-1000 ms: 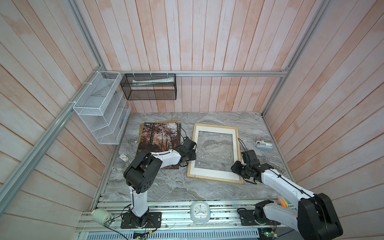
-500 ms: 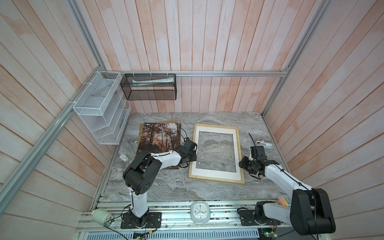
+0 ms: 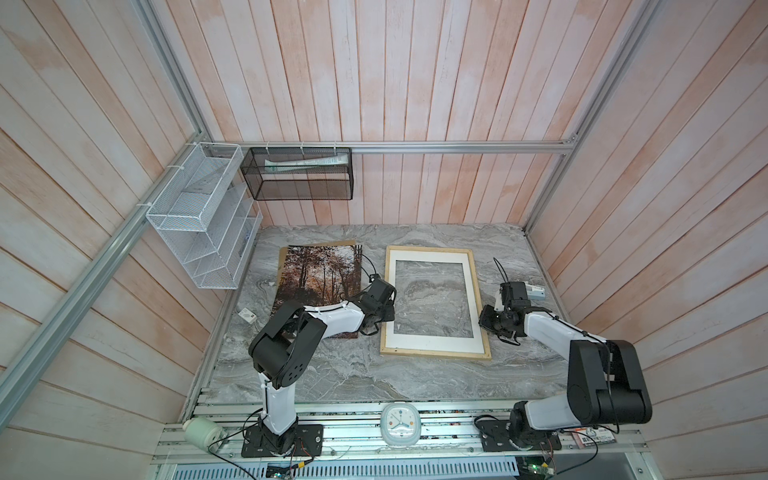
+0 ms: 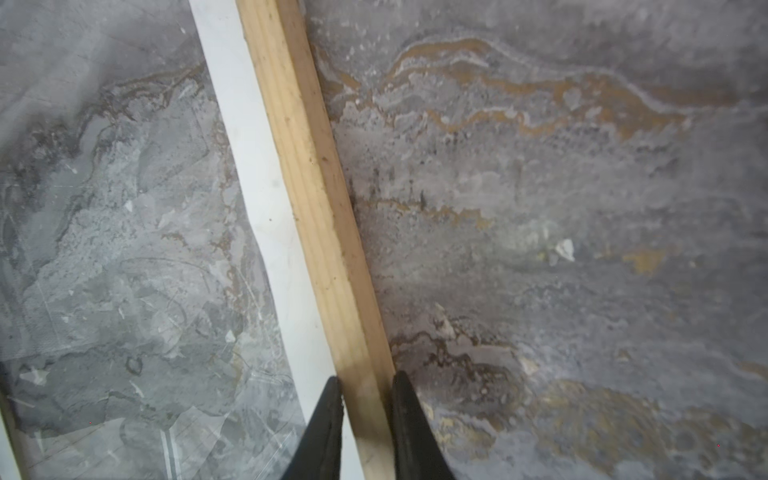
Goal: Put the photo into the frame
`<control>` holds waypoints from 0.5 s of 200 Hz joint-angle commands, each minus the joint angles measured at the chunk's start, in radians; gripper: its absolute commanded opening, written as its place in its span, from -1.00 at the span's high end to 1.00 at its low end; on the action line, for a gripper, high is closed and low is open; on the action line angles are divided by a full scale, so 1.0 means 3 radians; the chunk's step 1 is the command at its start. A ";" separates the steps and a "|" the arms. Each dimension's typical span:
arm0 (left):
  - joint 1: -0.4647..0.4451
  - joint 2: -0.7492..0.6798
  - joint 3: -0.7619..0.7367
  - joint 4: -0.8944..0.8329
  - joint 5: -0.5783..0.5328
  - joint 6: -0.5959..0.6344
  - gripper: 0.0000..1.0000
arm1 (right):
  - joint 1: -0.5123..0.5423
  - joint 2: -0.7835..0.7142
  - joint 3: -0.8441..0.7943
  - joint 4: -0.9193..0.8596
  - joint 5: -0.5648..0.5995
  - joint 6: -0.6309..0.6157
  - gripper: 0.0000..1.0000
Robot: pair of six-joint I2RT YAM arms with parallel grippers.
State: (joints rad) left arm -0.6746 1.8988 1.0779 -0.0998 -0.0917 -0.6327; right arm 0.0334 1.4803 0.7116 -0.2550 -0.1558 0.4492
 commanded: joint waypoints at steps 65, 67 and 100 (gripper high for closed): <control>-0.0009 0.0125 0.0194 0.0005 0.0299 0.0064 0.28 | 0.0011 0.0087 0.0108 0.0334 -0.0339 0.0083 0.47; -0.0011 0.0118 0.0202 -0.0001 0.0304 0.0070 0.26 | 0.0011 0.0075 0.0108 0.0334 -0.0333 0.0085 0.46; -0.0011 -0.0072 0.0245 -0.0208 0.0137 0.0152 0.12 | 0.0008 -0.0146 0.0077 0.0357 -0.0267 0.0088 0.23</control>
State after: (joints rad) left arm -0.6617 1.9251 1.1221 -0.1207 -0.0628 -0.6117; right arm 0.0292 1.5005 0.7418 -0.1932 -0.2016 0.4606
